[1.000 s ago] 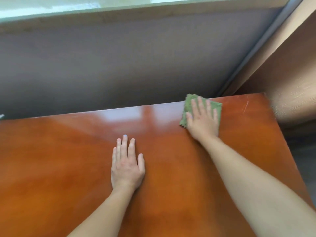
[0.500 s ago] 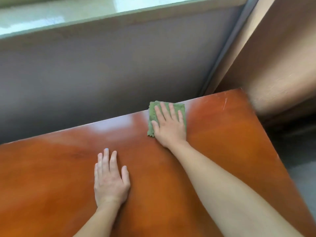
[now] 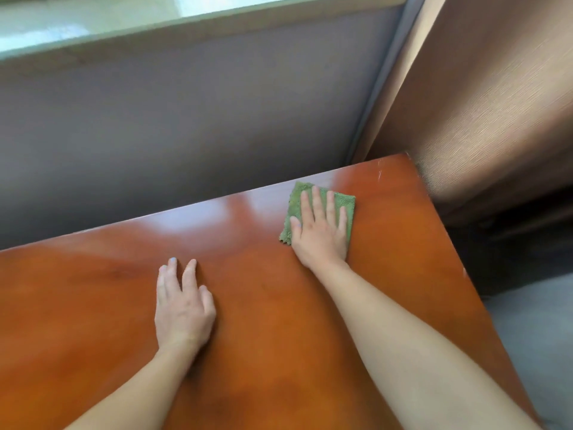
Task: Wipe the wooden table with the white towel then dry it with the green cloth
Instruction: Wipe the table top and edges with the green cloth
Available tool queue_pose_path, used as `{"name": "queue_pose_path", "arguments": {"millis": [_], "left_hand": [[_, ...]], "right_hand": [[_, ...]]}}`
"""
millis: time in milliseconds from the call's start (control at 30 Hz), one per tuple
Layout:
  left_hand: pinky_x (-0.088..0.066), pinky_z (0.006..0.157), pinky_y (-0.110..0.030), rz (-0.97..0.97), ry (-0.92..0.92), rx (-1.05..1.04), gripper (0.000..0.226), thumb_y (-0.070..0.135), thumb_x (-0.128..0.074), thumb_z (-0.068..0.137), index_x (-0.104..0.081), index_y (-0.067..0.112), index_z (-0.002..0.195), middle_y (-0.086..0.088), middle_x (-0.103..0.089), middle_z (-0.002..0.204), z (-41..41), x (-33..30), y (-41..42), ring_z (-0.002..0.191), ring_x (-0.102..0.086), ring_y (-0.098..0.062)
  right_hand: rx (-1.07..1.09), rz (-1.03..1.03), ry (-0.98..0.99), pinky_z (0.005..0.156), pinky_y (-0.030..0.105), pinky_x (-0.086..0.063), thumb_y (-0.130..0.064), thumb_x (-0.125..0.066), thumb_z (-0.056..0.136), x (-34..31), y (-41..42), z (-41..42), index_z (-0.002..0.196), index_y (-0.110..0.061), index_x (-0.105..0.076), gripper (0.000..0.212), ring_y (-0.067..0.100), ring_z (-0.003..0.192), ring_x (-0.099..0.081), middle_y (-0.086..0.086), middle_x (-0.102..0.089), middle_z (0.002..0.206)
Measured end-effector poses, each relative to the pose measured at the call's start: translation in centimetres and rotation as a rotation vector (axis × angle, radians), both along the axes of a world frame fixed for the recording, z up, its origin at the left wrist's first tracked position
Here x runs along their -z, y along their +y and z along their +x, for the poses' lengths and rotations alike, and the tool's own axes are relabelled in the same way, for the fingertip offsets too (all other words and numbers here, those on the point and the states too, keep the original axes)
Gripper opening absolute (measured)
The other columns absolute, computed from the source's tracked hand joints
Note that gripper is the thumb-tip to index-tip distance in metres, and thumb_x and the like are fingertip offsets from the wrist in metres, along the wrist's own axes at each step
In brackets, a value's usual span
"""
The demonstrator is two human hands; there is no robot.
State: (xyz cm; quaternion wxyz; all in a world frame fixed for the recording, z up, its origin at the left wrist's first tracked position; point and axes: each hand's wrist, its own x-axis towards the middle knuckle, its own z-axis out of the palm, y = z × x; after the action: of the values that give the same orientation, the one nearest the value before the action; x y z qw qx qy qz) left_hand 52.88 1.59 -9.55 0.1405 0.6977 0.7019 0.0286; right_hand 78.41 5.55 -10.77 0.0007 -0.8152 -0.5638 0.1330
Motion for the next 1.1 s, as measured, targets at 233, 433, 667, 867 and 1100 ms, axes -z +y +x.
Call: {"name": "queue_pose_path", "arguments": {"millis": [233, 433, 667, 867, 1100], "left_hand": [[-0.005, 0.119, -0.037, -0.009, -0.137, 0.24, 0.059, 0.038, -0.026, 0.092, -0.031, 0.02, 0.148, -0.003, -0.016, 0.159, 13.8, -0.4, 2.9, 0.146, -0.006, -0.022], [0.003, 0.119, -0.037, 0.02, 0.018, 0.28, 0.063, 0.044, -0.022, 0.092, -0.019, 0.024, 0.151, 0.0, -0.004, 0.16, 14.4, 1.8, 2.4, 0.147, 0.006, -0.02], [0.001, 0.119, -0.038, 0.011, 0.017, 0.273, 0.062, 0.042, -0.023, 0.092, -0.02, 0.023, 0.151, -0.001, -0.006, 0.16, 14.4, 1.5, 2.3, 0.147, 0.002, -0.021], [0.0, 0.119, -0.038, -0.002, -0.022, 0.275, 0.058, 0.035, -0.035, 0.097, -0.021, 0.021, 0.151, -0.002, -0.007, 0.16, 14.4, 1.4, 2.2, 0.147, 0.0, -0.022], [-0.001, 0.119, -0.038, -0.014, -0.034, 0.325, 0.058, 0.03, -0.032, 0.099, -0.018, 0.011, 0.151, -0.005, -0.005, 0.16, 15.9, 1.0, -0.1, 0.147, 0.001, -0.023]], "right_hand": [[-0.084, 0.02, -0.016, 0.119, 0.045, 0.006, -0.051, -0.015, 0.101, 0.0, -0.2, 4.8, 0.156, -0.03, -0.001, 0.061, 0.019, 0.149, 0.011, -0.007, 0.008, 0.164], [0.242, 0.027, -0.075, 0.12, 0.047, 0.001, -0.051, -0.017, 0.101, 0.4, 2.6, 15.8, 0.156, -0.029, -0.007, 0.06, 0.022, 0.15, 0.004, -0.006, 0.0, 0.164], [0.28, 0.04, -0.045, 0.12, 0.048, 0.003, -0.05, -0.011, 0.101, 0.1, 0.5, 12.5, 0.156, -0.026, -0.002, 0.061, 0.023, 0.15, 0.007, -0.002, 0.003, 0.164], [0.351, -0.017, -0.102, 0.12, 0.046, -0.001, -0.056, -0.004, 0.099, 0.1, -9.3, 14.7, 0.156, -0.028, 0.0, 0.064, 0.022, 0.15, 0.005, -0.002, 0.001, 0.164], [0.49, -0.043, -0.096, 0.12, 0.048, -0.009, -0.054, -0.004, 0.099, 0.5, -19.8, 12.7, 0.156, -0.025, -0.003, 0.064, 0.023, 0.15, 0.001, 0.0, -0.002, 0.164]]}}
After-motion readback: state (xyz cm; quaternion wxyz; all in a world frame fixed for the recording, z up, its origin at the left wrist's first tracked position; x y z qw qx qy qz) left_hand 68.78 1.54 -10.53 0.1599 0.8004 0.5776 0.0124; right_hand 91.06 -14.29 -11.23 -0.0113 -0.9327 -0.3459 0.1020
